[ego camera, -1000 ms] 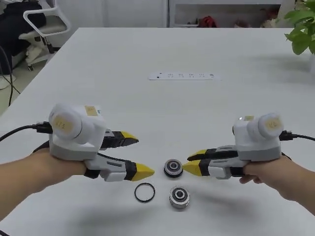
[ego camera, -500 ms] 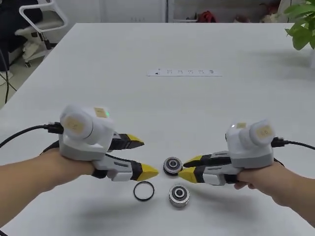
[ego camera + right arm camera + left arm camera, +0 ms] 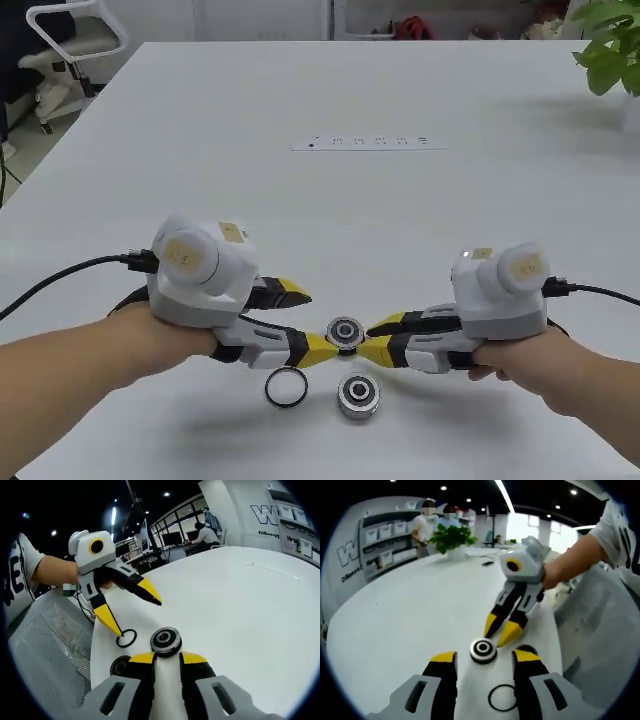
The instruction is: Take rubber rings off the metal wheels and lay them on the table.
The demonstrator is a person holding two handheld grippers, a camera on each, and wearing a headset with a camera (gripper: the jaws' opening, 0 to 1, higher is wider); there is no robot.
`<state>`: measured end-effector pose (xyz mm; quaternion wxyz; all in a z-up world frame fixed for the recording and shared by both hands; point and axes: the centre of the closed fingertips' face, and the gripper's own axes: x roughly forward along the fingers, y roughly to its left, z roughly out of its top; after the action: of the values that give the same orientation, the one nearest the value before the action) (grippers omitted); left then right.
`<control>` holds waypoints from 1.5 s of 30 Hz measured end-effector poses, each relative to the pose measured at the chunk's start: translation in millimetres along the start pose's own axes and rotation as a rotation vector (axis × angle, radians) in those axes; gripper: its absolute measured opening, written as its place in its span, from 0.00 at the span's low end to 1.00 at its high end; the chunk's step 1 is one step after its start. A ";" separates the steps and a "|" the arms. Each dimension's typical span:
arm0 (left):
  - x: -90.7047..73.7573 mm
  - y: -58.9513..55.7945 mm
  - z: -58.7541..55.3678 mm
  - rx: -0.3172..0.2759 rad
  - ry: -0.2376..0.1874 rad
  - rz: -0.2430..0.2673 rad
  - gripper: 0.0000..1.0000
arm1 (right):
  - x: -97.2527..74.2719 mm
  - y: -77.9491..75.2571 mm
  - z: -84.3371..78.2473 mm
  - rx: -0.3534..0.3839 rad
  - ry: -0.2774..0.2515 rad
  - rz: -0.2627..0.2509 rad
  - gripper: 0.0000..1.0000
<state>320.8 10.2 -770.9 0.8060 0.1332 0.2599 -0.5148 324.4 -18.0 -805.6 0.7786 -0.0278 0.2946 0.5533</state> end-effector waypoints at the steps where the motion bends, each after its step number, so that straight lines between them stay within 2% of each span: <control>1: 1.2 -0.4 0.0 -0.001 0.002 -0.002 0.44 | 0.1 0.0 -0.2 0.001 0.000 0.001 0.15; 12: 17.6 0.6 0.5 -0.015 0.014 -0.010 0.37 | -0.7 -0.1 -0.2 0.006 -0.006 0.003 0.15; 25: 27.6 0.4 -3.8 -0.020 0.033 -0.016 0.28 | -1.0 -0.5 -0.9 0.016 -0.014 0.005 0.15; 34: 31.2 -0.3 -3.0 0.001 0.034 -0.011 0.20 | -0.5 -0.1 -0.2 0.017 -0.017 0.008 0.15; 40: 33.0 -2.1 -3.9 0.041 0.043 -0.007 0.17 | 0.5 0.3 0.6 0.012 -0.016 0.012 0.15; 41: 34.4 -2.4 -1.7 0.053 0.027 -0.009 0.17 | 0.6 0.3 0.4 0.010 -0.015 0.012 0.15; 45: 33.4 -0.3 -3.8 0.041 0.032 0.010 0.16 | 0.9 0.5 0.6 0.003 -0.012 0.014 0.15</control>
<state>330.6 -13.5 -792.6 0.8015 0.1593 0.2612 -0.5138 324.5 -16.9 -805.5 0.7766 -0.0212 0.2909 0.5585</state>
